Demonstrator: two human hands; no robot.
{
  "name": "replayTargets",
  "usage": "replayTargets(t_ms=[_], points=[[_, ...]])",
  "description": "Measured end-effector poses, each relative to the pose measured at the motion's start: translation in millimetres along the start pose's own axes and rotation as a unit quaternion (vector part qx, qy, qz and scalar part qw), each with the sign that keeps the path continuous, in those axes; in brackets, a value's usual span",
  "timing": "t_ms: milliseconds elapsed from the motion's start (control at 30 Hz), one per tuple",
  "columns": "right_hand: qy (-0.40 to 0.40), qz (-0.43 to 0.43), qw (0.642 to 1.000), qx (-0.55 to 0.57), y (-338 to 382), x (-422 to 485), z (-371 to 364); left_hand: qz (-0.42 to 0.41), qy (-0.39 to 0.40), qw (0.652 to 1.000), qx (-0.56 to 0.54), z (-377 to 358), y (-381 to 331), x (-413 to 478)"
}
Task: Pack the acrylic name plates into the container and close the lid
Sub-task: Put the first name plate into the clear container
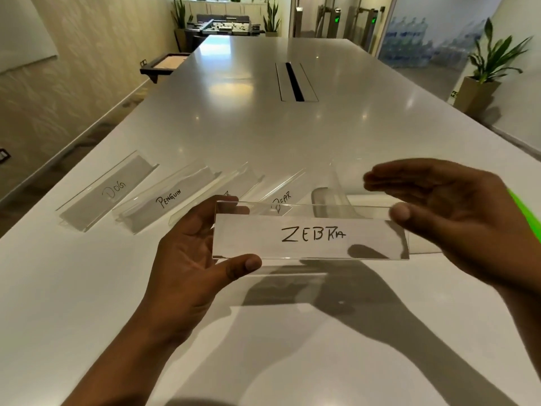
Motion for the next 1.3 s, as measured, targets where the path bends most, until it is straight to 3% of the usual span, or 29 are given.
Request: replayTargets(t_ms=[133,333,467,667,767,867,967,1033,1133,1300], points=[[0.106,0.022,0.971,-0.212,21,13,-16,-0.009,0.009,1.000,-0.001,-5,0,3],[0.187,-0.019,0.931,-0.313,20,16,-33,-0.018,0.022,1.000,0.005,-14,0,3],[0.202,-0.012,0.906,-0.371,22,14,-34,-0.016,0.009,1.000,0.011,-17,-1,3],[0.188,0.001,0.906,-0.380,26,12,-22,-0.032,0.034,0.999,0.022,-22,3,6],[0.175,-0.003,0.901,-0.398,28,19,-4,-0.012,0.036,0.995,0.092,-17,18,7],[0.164,-0.029,0.909,-0.381,22,31,18,-0.014,0.048,0.967,0.249,-16,37,0],[0.151,-0.038,0.909,-0.388,12,45,38,0.016,0.112,0.956,0.273,-24,61,-15],[0.144,-0.044,0.906,-0.397,2,56,50,0.012,0.136,0.927,0.351,-28,74,-23],[0.139,-0.055,0.889,-0.434,-19,71,67,-0.012,0.162,0.864,0.476,-32,82,-24],[0.155,-0.094,0.849,-0.497,-58,87,88,-0.012,0.182,0.829,0.529,-37,86,-22]])
Point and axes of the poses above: each hand's wrist, its own x-axis towards the middle knuckle, its own z-axis out of the back of the hand, y = z × x, the point moved 4 cm from there along x, towards the middle knuckle, and after that the axes turned 4 degrees about x, right-handed, at the moved point
